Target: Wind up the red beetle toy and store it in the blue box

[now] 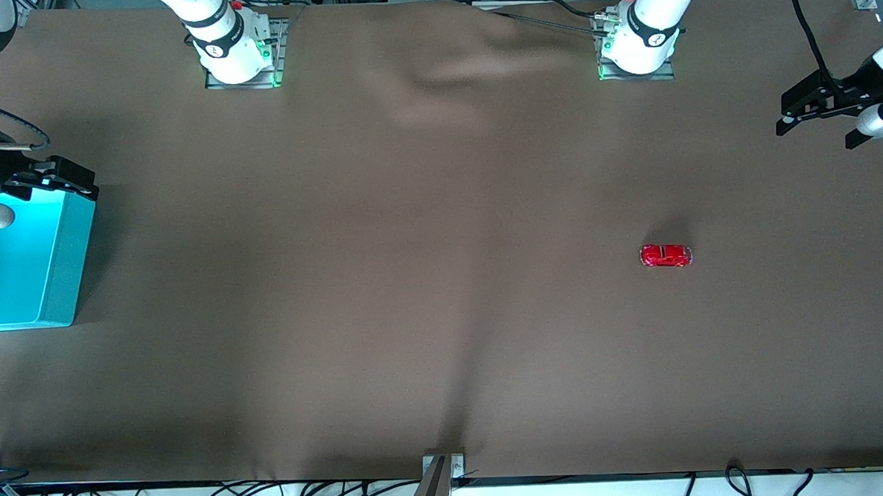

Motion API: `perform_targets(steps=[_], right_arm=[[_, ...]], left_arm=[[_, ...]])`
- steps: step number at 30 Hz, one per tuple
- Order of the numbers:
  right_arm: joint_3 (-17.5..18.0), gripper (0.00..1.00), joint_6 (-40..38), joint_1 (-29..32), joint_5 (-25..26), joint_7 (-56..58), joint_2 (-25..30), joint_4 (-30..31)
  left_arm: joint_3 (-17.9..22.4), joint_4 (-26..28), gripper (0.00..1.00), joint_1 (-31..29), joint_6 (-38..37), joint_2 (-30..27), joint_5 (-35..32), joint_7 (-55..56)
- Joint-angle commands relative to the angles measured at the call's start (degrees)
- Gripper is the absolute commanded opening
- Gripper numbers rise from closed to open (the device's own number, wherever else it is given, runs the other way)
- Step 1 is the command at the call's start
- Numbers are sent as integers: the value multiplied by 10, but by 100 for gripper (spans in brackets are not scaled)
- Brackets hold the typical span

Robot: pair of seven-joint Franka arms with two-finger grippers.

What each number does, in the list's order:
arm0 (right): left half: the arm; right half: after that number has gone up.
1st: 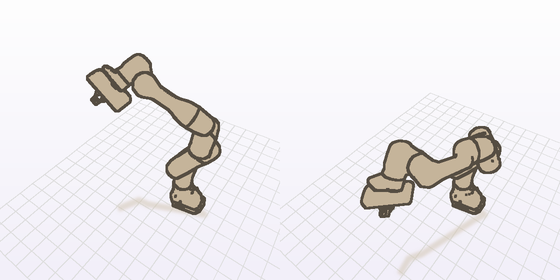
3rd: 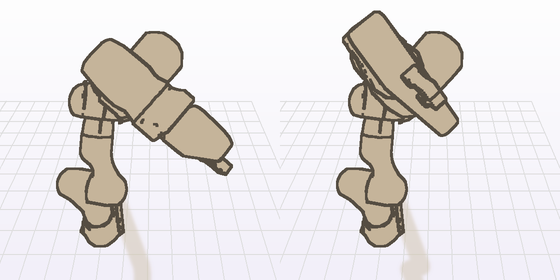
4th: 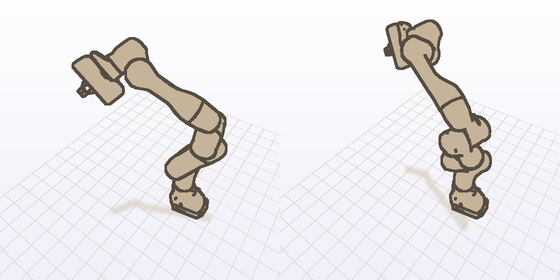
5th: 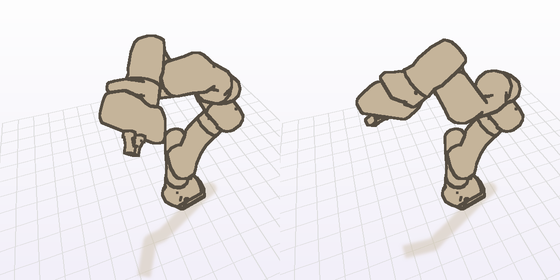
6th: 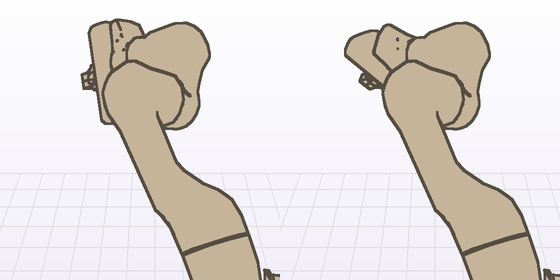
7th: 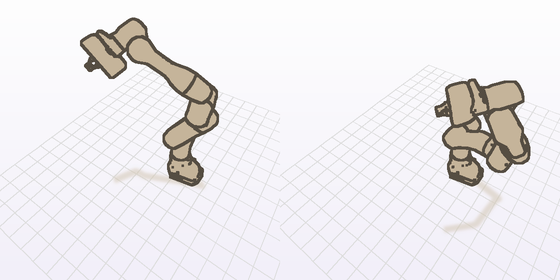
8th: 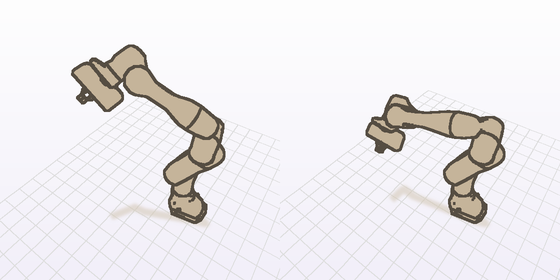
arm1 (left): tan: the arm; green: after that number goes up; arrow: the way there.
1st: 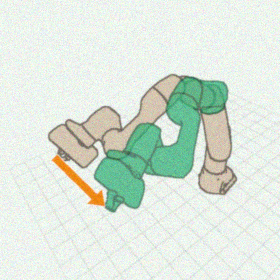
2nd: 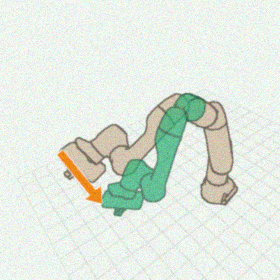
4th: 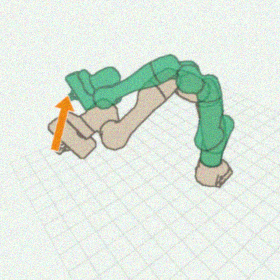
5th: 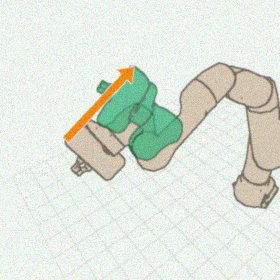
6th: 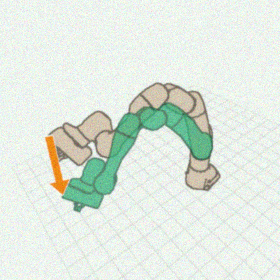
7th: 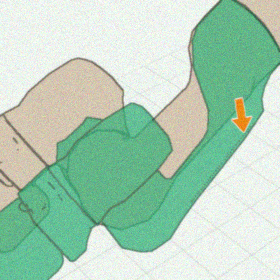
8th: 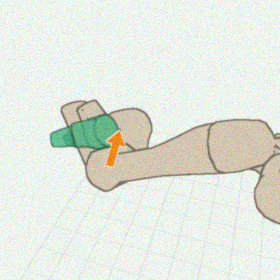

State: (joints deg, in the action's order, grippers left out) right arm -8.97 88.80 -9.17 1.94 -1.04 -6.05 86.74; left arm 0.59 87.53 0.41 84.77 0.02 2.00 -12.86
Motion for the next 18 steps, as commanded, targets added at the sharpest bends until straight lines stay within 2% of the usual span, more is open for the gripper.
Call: perform_targets(steps=[1,18], right_arm=[[2,100,-13,-2,5,-4,0,-15],[3,100,-13,-2,4,-5,2,-15]], left_arm=[[-1,22,100,-1,10,-2,-7,-30],[-1,99,100,-1,102,-3,-9,-147]])
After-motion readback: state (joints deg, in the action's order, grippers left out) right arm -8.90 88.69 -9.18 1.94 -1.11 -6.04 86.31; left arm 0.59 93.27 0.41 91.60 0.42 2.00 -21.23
